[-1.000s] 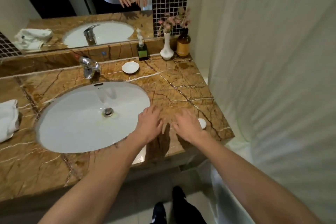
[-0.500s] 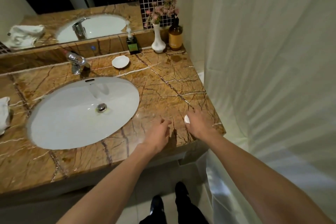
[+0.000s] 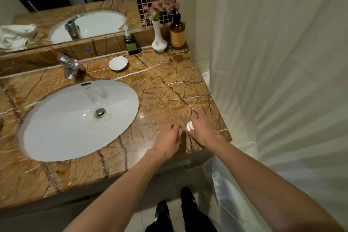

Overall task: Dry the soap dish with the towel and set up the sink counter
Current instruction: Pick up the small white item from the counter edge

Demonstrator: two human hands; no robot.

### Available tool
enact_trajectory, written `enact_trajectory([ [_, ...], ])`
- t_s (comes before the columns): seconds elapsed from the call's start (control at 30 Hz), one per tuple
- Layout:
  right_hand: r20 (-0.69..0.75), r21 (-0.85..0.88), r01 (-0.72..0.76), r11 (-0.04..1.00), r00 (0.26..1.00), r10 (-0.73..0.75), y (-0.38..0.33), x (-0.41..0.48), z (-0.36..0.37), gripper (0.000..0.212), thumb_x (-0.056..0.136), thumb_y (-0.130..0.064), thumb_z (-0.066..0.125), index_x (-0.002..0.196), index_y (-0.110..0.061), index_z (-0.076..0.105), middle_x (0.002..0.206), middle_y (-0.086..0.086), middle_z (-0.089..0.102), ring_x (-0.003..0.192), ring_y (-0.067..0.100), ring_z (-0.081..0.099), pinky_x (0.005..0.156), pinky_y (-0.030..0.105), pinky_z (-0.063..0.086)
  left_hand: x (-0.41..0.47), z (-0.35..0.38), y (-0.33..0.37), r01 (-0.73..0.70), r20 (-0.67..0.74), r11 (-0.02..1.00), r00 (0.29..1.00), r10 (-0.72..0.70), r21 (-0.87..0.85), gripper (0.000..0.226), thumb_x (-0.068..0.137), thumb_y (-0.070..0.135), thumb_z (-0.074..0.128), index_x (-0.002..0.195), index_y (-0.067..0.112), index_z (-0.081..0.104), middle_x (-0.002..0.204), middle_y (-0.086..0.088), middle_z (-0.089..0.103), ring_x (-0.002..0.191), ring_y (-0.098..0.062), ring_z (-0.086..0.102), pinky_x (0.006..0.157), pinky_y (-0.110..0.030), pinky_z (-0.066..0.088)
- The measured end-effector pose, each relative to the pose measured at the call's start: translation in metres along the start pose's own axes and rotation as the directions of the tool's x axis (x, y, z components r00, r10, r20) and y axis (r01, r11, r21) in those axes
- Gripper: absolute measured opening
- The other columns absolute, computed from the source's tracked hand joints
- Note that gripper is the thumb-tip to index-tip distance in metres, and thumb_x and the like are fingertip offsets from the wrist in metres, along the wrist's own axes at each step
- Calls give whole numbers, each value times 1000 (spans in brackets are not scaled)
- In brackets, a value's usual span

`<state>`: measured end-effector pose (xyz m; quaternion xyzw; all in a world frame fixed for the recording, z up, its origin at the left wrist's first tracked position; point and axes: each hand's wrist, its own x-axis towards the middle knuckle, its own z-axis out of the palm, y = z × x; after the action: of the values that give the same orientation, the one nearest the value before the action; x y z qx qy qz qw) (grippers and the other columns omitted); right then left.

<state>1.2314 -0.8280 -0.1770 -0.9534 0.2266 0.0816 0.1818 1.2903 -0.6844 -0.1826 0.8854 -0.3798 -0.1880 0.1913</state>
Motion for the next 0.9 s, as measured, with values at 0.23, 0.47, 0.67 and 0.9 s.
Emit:
enact_trajectory([
  [0.23,-51,35,-54,998,997,56,45,-8,-22,49,86,-23,64,131,-16,45,130,19,50,115,37,50,95,44,45,31,23,25,-21,-33,999,999,22,47,44,88,29,63,128,17,52,123,-10,56,106,-26,54,92,-39,50],
  [0.47,-63,39,-65,997,996,67,71,-20,-24,39,92,-30,56,125,-11,50,116,18,52,104,33,52,83,39,46,43,41,34,29,-33,994,999,-26,103,56,87,29,64,138,18,44,136,-11,48,124,-29,43,107,-44,39],
  [0.67,-48,22,-56,998,997,57,70,-18,-23,41,92,-30,58,126,-11,48,121,16,51,106,29,51,84,39,49,48,46,37,68,-80,991,995,-59,118,63,84,25,67,140,15,40,130,-12,53,121,-30,45,102,-43,39],
  [0.9,-9,10,-40,999,999,40,59,-8,-22,42,87,-17,61,127,-11,48,127,16,49,113,29,48,89,38,47,53,49,38,76,-96,997,993,-73,22,71,78,21,74,139,15,40,130,-11,54,120,-29,44,104,-40,36],
])
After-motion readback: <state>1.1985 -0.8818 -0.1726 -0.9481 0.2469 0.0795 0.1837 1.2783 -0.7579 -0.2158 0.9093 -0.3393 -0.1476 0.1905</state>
